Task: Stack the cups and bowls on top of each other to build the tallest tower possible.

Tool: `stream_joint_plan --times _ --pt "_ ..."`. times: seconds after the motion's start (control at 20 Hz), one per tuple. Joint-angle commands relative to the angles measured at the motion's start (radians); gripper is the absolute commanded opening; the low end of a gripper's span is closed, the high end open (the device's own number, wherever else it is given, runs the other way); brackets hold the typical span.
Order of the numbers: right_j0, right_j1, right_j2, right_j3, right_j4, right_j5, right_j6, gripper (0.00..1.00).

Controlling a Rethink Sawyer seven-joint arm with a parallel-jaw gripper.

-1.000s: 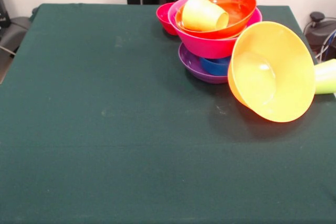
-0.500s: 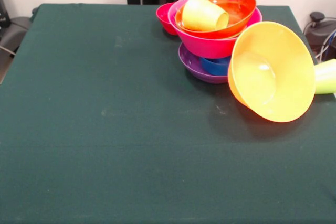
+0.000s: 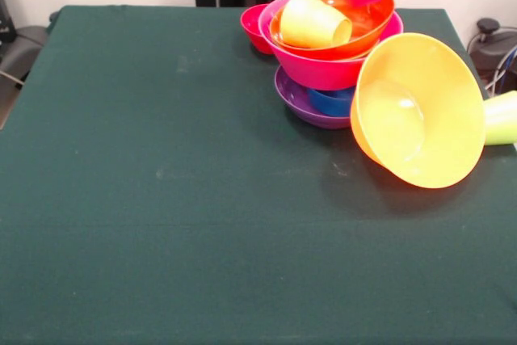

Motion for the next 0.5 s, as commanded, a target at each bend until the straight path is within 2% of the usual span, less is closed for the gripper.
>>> stream_joint_plan --times 0.05,0.5 --pt "0.014 0.077 0.028 0.049 0.005 -0.083 0.196 0.00" --pt "0.007 0.092 0.029 0.047 0.006 -0.097 0.185 0.00"
